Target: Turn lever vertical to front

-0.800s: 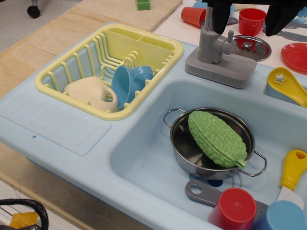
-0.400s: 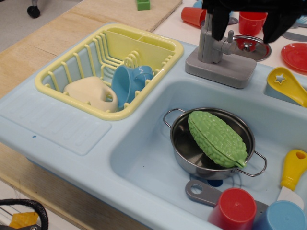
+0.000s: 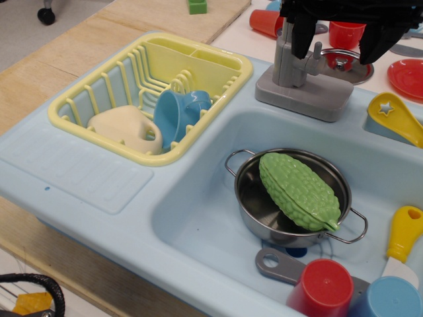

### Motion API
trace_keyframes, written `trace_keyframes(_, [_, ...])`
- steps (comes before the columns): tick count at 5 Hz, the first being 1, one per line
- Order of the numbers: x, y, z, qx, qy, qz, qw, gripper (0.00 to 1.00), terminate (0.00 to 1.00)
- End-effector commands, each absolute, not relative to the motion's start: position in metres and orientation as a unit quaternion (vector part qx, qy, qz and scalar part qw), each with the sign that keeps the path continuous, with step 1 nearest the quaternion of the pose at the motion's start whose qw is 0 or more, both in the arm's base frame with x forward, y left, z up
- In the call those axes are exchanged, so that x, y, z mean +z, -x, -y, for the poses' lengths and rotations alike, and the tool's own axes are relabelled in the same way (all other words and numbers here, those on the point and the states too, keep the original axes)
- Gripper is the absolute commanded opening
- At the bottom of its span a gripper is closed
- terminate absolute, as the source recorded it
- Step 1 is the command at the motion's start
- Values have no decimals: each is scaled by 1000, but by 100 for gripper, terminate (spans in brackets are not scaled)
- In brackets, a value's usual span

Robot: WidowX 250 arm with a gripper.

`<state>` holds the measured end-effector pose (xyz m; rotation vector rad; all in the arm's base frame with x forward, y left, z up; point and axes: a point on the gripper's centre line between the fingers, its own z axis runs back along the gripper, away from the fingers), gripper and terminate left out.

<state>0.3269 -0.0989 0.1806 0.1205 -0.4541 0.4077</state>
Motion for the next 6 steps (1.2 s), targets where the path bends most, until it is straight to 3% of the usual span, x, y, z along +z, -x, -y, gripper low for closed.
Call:
trace_keyframes(1, [193, -336, 95, 201, -48, 244, 947, 100, 0])
trace_keyframes(2, [191, -337, 94, 199, -41, 257, 945, 0, 0])
trace_keyframes(4, [187, -338, 94, 204, -33, 255, 945, 0, 0])
trace_keyframes(6, [183, -320, 88, 236, -29, 250, 939, 0, 0])
